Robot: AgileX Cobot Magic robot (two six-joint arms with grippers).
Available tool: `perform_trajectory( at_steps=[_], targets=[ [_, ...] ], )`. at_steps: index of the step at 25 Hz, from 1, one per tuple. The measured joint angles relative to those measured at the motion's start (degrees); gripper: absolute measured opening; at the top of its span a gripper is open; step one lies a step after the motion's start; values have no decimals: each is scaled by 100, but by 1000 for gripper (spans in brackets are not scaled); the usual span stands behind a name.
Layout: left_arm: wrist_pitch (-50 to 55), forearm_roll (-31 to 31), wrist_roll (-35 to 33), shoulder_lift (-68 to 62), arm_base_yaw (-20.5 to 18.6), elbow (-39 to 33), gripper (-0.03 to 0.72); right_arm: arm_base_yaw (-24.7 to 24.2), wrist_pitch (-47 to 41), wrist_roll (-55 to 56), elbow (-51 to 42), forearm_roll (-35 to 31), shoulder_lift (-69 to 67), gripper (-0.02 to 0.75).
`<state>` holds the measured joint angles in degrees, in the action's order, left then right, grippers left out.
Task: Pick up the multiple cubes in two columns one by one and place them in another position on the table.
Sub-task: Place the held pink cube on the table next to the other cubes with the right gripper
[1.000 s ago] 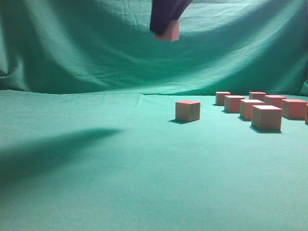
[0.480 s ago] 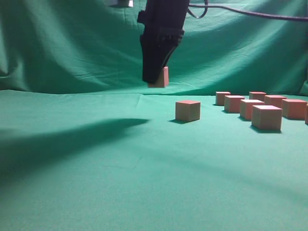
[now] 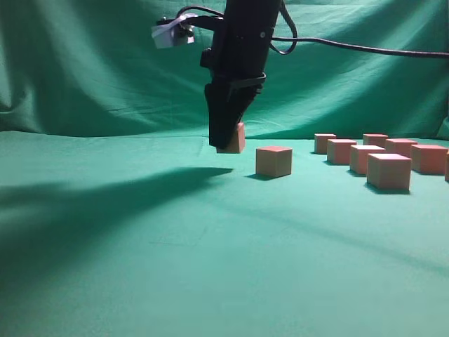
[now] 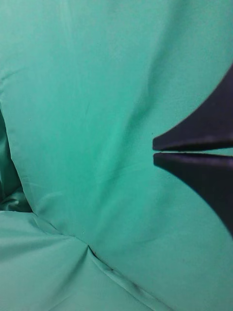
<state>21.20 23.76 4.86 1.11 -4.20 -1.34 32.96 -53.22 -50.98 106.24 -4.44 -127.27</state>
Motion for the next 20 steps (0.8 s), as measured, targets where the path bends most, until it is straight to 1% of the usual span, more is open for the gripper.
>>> perform_trajectory(
  at_steps=[11, 15, 20],
  targets=[
    [0, 0, 0, 0, 0, 0, 0, -66, 0, -128, 0, -42, -58, 260],
    [0, 0, 0, 0, 0, 0, 0, -66, 3, -318, 0, -261, -127, 260],
    [0, 0, 0, 0, 0, 0, 0, -66, 13, -489, 0, -328, -138, 260]
  ],
)
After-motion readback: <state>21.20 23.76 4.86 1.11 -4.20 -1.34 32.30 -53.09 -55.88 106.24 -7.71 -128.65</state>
